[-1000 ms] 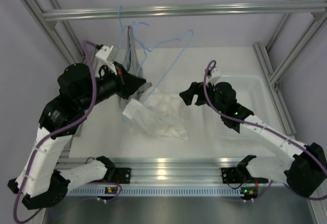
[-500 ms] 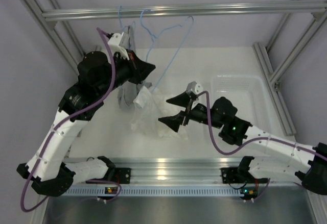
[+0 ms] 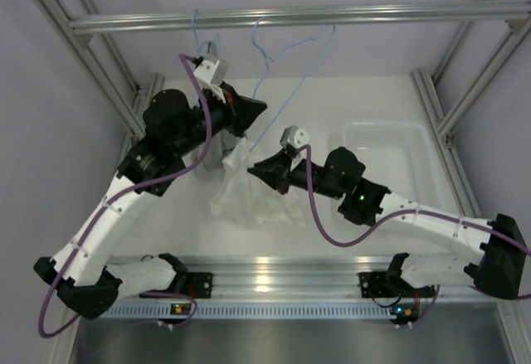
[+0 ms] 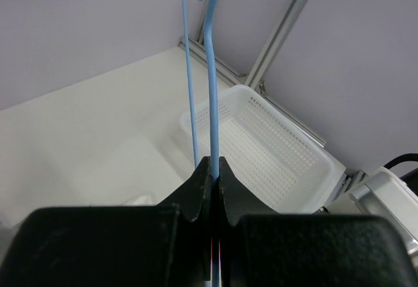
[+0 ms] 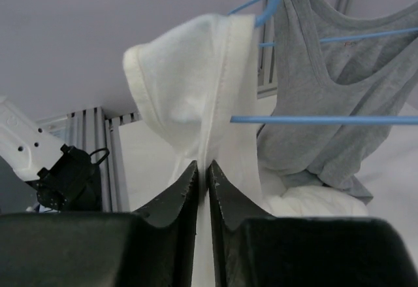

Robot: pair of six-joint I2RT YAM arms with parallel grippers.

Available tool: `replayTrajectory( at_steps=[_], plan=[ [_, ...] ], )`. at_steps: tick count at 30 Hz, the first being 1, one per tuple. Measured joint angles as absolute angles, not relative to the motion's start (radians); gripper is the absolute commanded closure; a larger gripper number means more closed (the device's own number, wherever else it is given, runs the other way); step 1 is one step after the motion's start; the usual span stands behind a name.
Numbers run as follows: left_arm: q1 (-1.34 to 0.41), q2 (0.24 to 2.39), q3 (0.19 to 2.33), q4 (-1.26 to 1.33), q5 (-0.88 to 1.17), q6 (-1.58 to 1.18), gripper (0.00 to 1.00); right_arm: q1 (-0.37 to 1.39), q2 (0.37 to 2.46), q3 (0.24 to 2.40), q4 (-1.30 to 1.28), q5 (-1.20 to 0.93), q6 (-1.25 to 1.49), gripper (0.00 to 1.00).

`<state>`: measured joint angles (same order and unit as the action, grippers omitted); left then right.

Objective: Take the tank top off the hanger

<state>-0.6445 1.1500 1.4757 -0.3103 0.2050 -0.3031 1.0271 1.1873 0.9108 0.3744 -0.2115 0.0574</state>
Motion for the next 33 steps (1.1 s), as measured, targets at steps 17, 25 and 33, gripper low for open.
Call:
replayTrajectory(
  at_steps=[17,25,33],
  plan=[
    [-0.646,1.121,1.364,-0.156,-0.017,-0.257,1.00,1.064,1.201,0.808,0.339,-0.238,0.036,0.28],
    [-0.648,1.021,1.100,0.074,0.092,-0.208,1.00,1.065,1.120,0.805,0.329,-0.076,0.047,0.29],
    [-0.649,0.903,0.920,0.401,0.132,-0.216,1.00,1.065,1.098,0.801,0.327,0.028,0.064,0.28]
  ],
)
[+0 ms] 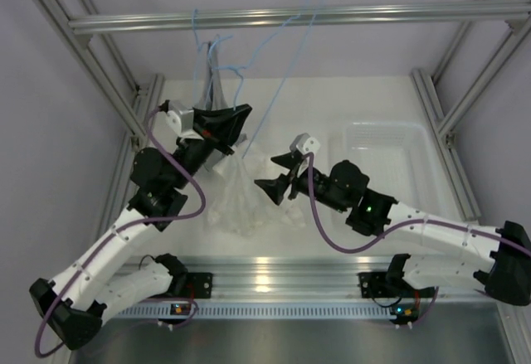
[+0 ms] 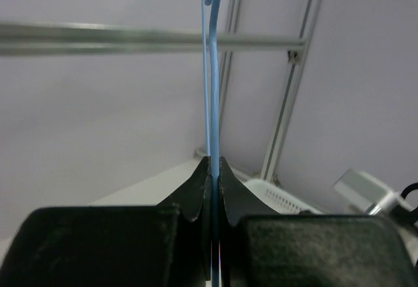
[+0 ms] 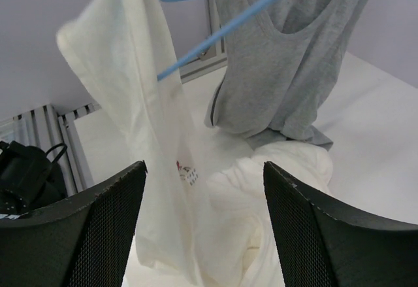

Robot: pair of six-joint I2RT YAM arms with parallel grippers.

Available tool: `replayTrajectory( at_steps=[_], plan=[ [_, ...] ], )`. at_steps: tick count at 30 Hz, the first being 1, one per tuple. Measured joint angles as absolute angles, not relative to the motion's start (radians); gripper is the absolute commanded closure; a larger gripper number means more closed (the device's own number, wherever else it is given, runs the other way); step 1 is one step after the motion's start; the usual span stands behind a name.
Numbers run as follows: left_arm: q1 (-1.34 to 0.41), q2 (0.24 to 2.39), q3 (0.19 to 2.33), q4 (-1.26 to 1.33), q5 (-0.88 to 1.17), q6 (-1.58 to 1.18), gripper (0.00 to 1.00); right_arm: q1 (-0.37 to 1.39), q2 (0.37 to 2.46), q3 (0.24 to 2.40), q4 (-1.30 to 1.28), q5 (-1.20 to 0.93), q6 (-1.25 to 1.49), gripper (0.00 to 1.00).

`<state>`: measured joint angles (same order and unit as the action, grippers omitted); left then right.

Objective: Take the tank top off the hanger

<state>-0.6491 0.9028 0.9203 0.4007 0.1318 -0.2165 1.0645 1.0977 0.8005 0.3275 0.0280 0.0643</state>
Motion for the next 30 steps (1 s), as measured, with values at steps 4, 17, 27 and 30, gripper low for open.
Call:
replayTrajectory(
  at_steps=[4,17,27,30],
  plan=[
    [-0.649,0.910,0.922,0.579,0.158,-0.261,1.00,1.065,1.139,0.834,0.323,-0.021,0.062,0.28],
    [-0.656,0.953,0.945,0.648,0.106,-0.318,1.00,1.154,1.334,1.003,0.322,-0.160,0.044,0.41],
    [-0.656,0.886,1.076,0.170,-0.129,-0.299,1.00,1.169,0.970,0.680,0.209,0.312,0.075,0.17],
    [-0.657,0.814,1.063,0.035,-0.122,-0.313,1.00,1.169,0.854,0.667,0.155,0.422,0.081,0.16]
  ],
)
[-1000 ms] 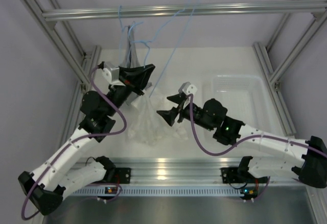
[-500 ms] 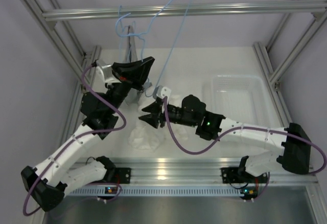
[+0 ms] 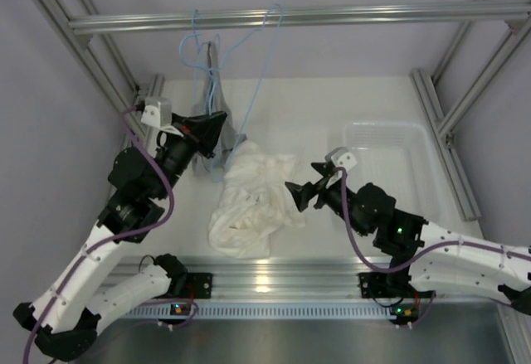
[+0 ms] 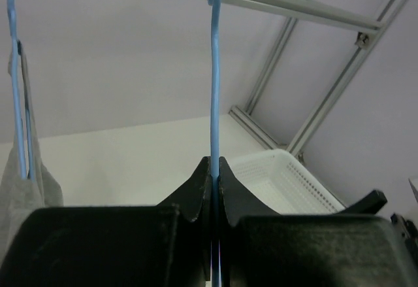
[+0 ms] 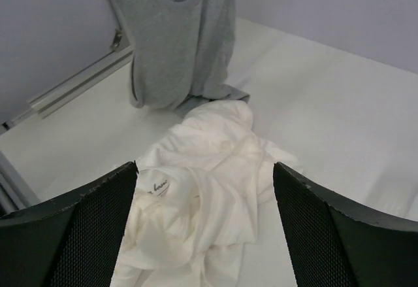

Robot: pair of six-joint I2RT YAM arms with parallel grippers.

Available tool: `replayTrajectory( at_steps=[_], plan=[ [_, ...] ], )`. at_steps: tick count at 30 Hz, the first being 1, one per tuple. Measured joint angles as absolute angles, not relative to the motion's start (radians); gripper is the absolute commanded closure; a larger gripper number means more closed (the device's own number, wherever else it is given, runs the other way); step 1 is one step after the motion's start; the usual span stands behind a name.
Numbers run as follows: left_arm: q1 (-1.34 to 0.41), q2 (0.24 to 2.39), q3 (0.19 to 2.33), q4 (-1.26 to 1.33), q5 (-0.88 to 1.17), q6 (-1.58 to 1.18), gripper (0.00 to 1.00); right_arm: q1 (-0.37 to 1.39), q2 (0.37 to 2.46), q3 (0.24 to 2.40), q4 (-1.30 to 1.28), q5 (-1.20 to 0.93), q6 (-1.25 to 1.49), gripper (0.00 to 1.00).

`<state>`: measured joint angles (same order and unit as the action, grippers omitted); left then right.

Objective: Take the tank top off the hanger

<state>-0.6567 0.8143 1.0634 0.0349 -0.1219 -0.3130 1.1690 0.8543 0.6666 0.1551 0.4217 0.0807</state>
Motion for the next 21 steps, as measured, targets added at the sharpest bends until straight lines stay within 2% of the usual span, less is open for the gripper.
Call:
replayTrajectory(
  at_steps=[6,11,14,21],
  plan=[
    [-0.657,0.686,1.091,-0.212,-0.055,-0.321,1.00,1.169,0.746,0.667,0.078,0.569,0.078,0.13],
    [-0.657,0.707,1.209,-0.427,-0.047,-0.336,1.00,1.166,0.712,0.669,0.002,0.640,0.078,0.12],
    [-0.657,0.815,1.293,-0.500,-0.071,-0.346,1.00,1.163,0.708,0.676,-0.031,0.667,0.071,0.11],
    [-0.657,1.235,1.554,-0.612,-0.179,-0.380,1.00,1.162,0.706,0.717,-0.054,0.698,0.063,0.11]
  ],
)
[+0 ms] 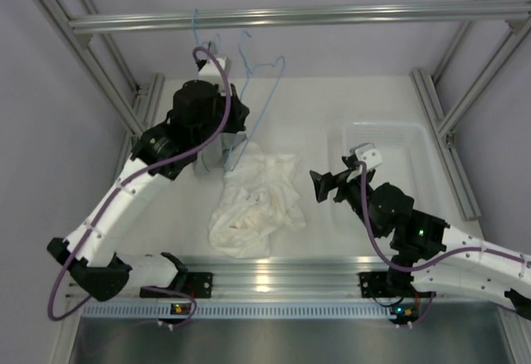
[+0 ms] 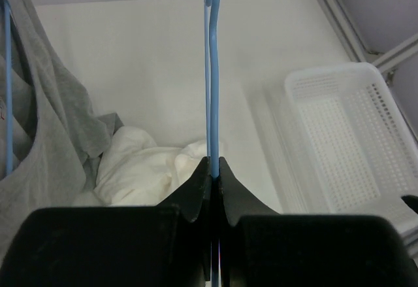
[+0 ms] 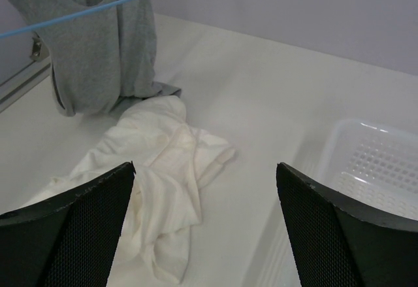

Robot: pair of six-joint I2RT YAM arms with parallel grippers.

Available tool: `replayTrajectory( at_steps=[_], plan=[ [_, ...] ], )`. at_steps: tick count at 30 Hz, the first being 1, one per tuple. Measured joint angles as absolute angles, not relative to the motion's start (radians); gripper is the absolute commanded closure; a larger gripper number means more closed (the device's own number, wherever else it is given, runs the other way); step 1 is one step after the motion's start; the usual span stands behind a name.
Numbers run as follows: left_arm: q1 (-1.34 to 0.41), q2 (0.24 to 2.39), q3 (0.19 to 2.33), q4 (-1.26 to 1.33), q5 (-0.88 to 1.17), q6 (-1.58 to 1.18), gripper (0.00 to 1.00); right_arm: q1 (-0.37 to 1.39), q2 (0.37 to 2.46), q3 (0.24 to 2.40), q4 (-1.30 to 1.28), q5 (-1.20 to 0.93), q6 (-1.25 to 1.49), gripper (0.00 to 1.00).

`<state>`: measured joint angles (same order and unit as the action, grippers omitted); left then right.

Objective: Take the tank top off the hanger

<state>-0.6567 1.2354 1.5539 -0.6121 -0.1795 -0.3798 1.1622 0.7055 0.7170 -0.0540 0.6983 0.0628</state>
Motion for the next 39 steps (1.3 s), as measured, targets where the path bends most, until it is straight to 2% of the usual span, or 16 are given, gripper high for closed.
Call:
replayTrajectory(
  at_steps=[4,9,17,28,39],
  plan=[
    [-0.657,1.354,1.669,-0.663,-0.257,-0.383,1.00,1.162,0.699,0.719,-0.062,0.700,0.063,0.11],
    [-0.665,1.385,1.768,-0.667,-0.300,-0.370,1.00,1.162,0.699,0.719,-0.076,0.707,0.063,0.10],
    [-0.696,1.341,1.782,-0.668,-0.339,-0.339,1.00,1.162,0.704,0.719,-0.076,0.714,0.062,0.10],
    [-0.696,1.544,1.943,-0.686,-0.429,-0.314,1.00,1.162,0.710,0.723,-0.077,0.711,0.062,0.10],
    [-0.693,1.639,1.949,-0.701,-0.473,-0.321,1.00,1.162,0.680,0.723,-0.077,0.710,0.062,0.09]
  ],
)
